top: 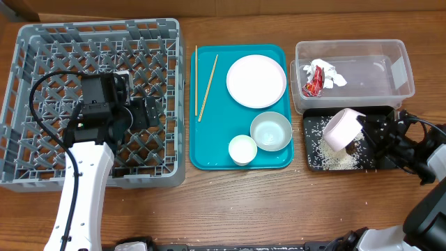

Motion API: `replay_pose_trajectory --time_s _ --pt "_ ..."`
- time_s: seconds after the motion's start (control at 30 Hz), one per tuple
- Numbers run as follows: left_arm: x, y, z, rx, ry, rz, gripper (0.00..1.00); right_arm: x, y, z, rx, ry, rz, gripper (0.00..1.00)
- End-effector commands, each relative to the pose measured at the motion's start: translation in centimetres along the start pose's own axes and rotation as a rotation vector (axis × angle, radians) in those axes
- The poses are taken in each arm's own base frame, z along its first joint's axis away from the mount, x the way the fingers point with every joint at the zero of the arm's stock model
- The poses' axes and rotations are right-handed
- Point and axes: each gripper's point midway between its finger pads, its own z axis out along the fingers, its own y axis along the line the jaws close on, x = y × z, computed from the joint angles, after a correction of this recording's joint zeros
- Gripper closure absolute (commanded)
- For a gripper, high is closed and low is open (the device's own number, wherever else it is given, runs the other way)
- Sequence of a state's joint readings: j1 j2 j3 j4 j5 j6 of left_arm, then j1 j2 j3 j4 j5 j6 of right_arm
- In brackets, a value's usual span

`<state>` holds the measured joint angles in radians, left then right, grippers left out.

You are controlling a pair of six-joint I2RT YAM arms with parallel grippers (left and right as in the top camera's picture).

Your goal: Sort waste into correct bins and load items into the dishwasher

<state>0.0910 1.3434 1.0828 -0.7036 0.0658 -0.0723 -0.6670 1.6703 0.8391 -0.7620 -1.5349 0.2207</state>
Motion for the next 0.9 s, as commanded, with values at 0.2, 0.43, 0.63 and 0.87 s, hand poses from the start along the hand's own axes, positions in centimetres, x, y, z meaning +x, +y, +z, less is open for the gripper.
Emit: replay_pose_trajectory --time_s 0.2,0.43,0.63,0.87 --pt "-0.3 -0.4 0.1 0.001 -0.003 0.024 0.00 1.1 1.6 0.0 -0.034 0.008 -0.097 0.96" --pt "-0.3 -0.4 0.1 0.001 -0.003 0.024 0.00 4.0 6.0 0.2 -0.031 0.019 -0.260 0.96" --pt "-0.3 -0.4 0.1 0.001 -0.003 0.024 0.00 7.2 10.4 2.5 0.172 0.023 -0.449 0.96" --pt "-0.3 -0.4 0.1 0.001 -0.003 0.024 0.00 11.8 16.1 9.0 0.408 0.011 -0.755 0.96"
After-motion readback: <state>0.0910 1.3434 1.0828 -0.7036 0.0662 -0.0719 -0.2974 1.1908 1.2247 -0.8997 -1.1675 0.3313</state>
